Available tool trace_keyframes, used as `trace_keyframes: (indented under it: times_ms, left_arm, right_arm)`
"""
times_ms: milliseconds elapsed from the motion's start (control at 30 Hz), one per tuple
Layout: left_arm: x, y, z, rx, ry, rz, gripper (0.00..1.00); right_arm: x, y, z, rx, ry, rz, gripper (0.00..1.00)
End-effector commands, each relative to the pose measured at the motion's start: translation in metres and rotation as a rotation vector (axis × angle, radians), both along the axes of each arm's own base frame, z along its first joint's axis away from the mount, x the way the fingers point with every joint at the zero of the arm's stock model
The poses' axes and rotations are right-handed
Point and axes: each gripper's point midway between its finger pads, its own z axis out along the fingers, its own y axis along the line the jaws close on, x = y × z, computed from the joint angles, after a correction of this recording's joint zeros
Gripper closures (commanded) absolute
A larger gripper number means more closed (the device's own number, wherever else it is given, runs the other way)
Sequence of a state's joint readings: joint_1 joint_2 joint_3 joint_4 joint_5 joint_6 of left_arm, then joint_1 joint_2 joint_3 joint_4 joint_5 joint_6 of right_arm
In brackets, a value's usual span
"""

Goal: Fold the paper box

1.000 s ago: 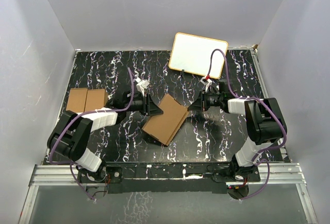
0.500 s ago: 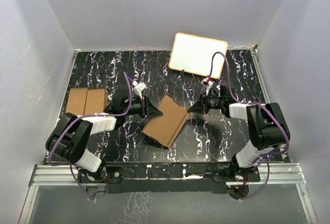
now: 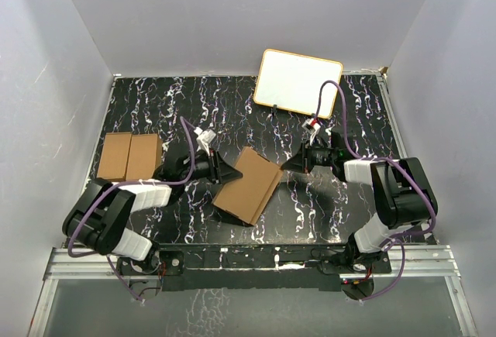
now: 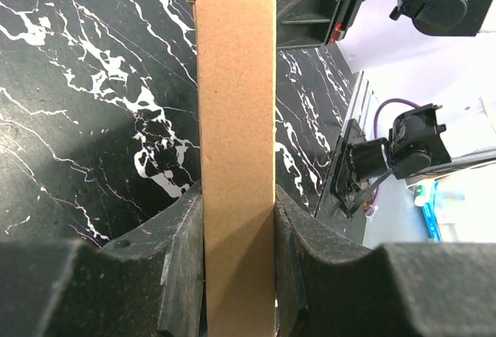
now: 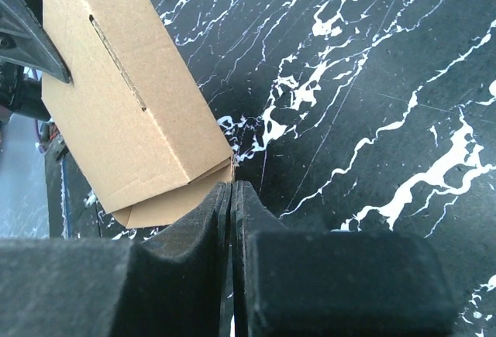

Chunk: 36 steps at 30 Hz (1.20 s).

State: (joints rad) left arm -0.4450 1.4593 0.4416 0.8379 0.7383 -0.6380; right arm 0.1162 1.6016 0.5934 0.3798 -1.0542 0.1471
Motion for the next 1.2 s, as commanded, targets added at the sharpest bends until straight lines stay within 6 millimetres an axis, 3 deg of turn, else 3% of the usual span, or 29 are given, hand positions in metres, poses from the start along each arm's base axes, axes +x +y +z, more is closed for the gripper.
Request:
trace_keyframes:
  times_ms: [0, 600, 1167]
  left_arm:
    - [0.006, 0.009, 0.012, -0.004, -0.144, 0.075, 1.0]
    - [0.006, 0.017, 0.015, -0.054, -0.194, 0.167, 1.0]
    - [0.001, 0.023, 0.016, -0.068, -0.26, 0.185, 1.0]
  right_arm:
    - [0.001, 0.004, 0.023, 0.027, -0.156, 0.051, 0.92]
    - [-0.012, 0.01, 0.031, 0.008, -0.314, 0.124, 0.92]
    - [-0.006, 0.011, 0.034, -0.145, -0.488, 0.187, 0.92]
